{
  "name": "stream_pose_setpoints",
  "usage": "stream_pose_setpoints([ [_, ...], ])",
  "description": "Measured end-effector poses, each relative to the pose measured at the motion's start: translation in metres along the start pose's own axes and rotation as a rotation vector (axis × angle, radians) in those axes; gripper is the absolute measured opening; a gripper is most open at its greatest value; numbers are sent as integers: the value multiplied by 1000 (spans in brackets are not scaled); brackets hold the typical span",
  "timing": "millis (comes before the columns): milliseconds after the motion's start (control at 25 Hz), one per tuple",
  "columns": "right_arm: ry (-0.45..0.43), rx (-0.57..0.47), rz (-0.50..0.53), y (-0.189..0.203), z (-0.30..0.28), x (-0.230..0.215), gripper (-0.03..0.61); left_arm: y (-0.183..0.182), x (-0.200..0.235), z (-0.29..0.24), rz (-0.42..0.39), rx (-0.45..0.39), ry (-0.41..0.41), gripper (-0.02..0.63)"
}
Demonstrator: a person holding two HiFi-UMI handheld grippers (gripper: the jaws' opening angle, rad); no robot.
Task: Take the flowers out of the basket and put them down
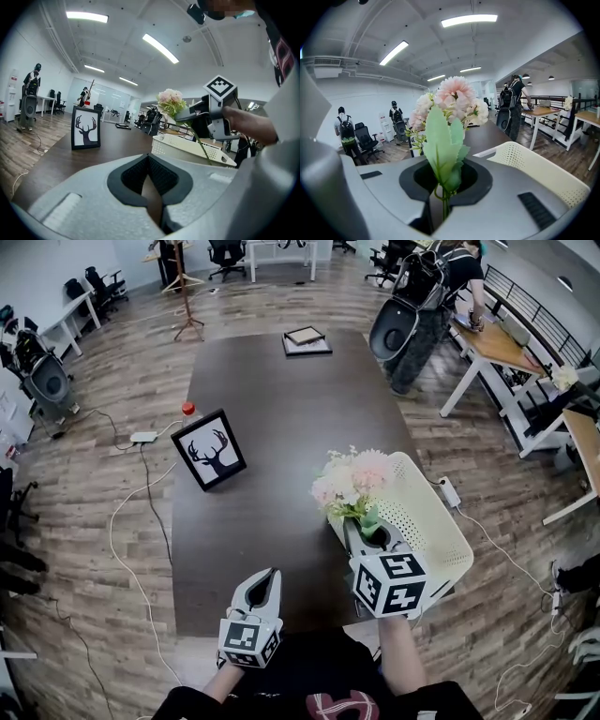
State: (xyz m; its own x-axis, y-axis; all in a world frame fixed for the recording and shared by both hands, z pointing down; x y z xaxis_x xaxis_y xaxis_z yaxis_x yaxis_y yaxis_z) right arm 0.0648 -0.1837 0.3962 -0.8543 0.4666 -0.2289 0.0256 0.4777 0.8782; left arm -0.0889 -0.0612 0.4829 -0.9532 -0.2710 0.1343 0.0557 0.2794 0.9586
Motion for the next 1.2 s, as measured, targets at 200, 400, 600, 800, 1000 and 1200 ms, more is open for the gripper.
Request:
stream_pose_setpoints([
  [200,-14,7,8,4,-4,13,57,-1,9,7,3,-7,-15,9],
  [400,-26,13,10,7,-10,27,57,0,20,15,10,-12,-26,9],
  [600,-31,20,-3,14,-16,39,57,4,30,21,17,-9,-38,9],
  [800,-44,35,4,20,-22,53,57,4,38,28,21,-11,-45,9],
  [1000,-53,42,-3,24,-26,59,57,2,47,32,21,-15,-63,9],
  [1200,-66,57,-1,32,-32,68,57,2,52,35,22,-16,-65,9],
])
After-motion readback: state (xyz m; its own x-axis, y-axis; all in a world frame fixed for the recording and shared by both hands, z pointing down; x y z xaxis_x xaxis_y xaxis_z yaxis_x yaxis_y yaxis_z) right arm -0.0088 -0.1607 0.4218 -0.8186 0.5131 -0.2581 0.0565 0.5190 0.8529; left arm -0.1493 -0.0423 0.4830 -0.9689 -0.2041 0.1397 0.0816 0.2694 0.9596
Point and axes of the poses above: the fingertips, and each gripper's own axes: z backward along the fingers, x to its left, y out of its underside, the point moved 4 cm from there along z, backward along the fingers, and after that the axes turned 5 degrees about -z, right-handed, at the moved point
